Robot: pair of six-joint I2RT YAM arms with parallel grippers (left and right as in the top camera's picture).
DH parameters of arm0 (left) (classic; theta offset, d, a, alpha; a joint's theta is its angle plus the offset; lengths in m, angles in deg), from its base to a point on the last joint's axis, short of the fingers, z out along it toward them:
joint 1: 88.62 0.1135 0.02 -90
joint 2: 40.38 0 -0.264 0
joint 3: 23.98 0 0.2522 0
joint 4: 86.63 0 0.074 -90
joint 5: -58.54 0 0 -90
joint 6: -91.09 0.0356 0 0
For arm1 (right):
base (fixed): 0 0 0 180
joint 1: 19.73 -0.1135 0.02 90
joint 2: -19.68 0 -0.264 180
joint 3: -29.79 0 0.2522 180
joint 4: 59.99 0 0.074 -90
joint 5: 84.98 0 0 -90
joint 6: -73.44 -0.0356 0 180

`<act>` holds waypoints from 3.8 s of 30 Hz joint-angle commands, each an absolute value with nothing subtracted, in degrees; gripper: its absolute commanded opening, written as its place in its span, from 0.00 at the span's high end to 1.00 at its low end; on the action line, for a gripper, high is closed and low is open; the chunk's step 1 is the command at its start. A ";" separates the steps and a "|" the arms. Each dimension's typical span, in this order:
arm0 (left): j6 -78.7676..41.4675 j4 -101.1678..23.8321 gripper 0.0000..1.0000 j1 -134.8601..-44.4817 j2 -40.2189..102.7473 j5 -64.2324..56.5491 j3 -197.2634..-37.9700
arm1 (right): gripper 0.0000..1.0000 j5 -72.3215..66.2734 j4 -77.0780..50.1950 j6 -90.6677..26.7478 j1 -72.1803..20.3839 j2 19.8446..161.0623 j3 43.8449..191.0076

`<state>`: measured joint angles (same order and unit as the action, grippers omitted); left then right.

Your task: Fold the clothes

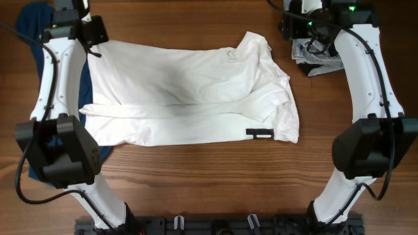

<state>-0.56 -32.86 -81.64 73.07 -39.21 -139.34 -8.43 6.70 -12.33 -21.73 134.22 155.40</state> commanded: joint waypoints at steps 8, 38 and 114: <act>-6.07 -19.12 0.96 -86.27 73.07 -39.88 -139.36 | 0.31 -8.50 -5.17 -12.03 -23.42 148.08 155.16; -9.74 -12.17 0.96 -84.59 72.96 -39.91 -139.39 | 0.96 -7.01 -21.17 -10.58 -27.48 159.64 158.16; 3.65 -34.50 0.83 -84.02 72.45 -18.84 -95.08 | 0.36 -22.79 5.19 -18.02 -2.24 130.29 122.35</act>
<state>2.93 -35.49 -82.43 67.12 -20.89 -100.39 -18.73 5.26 -18.61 -1.65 131.84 120.15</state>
